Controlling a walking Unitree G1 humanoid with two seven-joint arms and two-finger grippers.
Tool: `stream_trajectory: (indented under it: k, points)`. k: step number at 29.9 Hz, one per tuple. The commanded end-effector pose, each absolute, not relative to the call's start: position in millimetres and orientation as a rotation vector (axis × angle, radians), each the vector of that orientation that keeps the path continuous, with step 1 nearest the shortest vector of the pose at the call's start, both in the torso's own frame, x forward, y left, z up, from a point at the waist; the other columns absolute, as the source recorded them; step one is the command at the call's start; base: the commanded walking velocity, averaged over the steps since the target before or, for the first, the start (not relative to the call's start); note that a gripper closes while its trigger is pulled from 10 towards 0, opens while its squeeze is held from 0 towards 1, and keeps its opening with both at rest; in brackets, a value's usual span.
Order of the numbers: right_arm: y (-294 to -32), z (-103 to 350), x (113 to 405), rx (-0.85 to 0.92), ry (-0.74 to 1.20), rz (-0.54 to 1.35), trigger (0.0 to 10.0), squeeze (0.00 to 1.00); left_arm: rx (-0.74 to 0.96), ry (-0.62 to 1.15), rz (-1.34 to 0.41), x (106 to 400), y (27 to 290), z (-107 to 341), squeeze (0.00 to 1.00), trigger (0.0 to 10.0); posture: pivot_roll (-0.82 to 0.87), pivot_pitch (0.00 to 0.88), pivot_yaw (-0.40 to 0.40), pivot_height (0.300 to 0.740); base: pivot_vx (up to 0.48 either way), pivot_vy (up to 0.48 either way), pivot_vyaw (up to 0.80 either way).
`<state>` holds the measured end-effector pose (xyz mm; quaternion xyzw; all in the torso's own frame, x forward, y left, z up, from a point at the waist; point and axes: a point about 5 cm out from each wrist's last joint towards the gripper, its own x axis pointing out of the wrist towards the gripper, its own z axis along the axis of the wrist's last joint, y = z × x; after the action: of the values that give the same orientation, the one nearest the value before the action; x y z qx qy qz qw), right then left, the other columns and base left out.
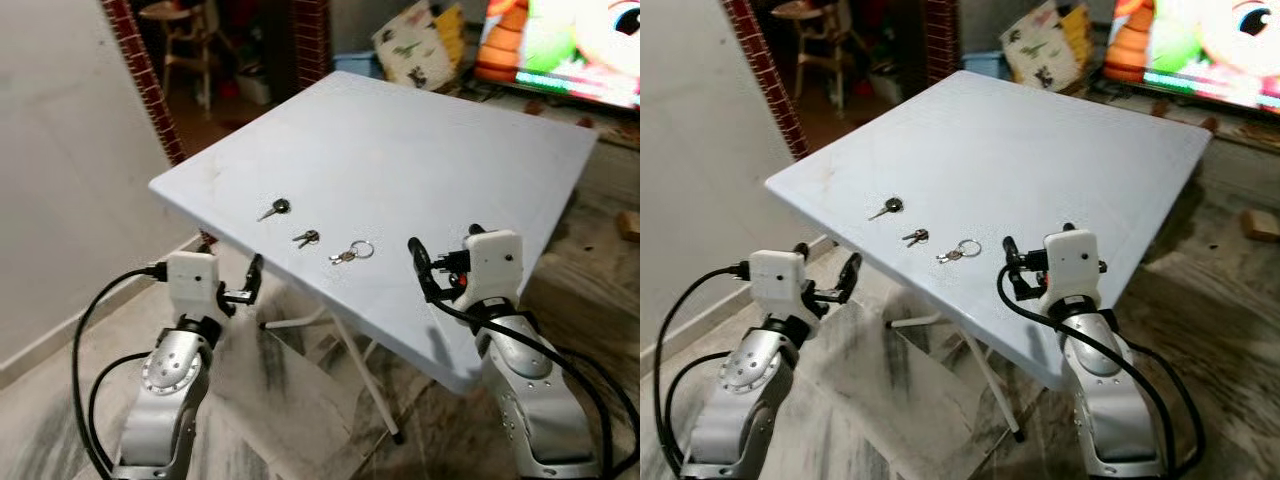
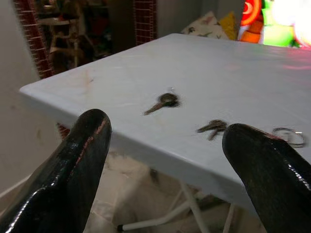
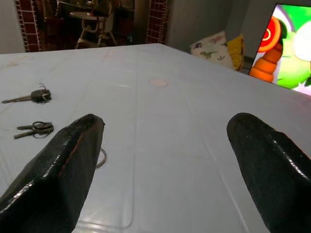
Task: Hang keys on a hook
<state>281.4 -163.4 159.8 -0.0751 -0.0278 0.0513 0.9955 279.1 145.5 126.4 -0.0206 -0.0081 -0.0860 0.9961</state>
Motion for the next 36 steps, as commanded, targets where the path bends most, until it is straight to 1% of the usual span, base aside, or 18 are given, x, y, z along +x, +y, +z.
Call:
stream_trajectory:
  k: [1,11,36]
  points:
    - [-156.2,164.4,281.6,-0.138,-0.079,0.125,10.0,0.0,-0.03,-0.02,-0.15,278.5,153.9,128.1,0.0,10.0,-0.05,0.034,0.045,0.74,0.0,0.0,0.0]
    - [-157.4,163.7,279.8,-0.129,-0.078,0.122,10.0,0.0,-0.04,-0.024,-0.161,277.5,151.7,128.0,0.0,10.0,-0.05,0.036,0.046,0.74,0.0,0.0,0.0]
    - [-156.2,161.4,279.7,-0.133,-0.068,0.132,10.0,0.0,-0.041,-0.025,-0.163,279.1,151.3,128.1,0.0,10.0,-0.06,0.035,0.049,0.74,0.271,0.0,0.0]
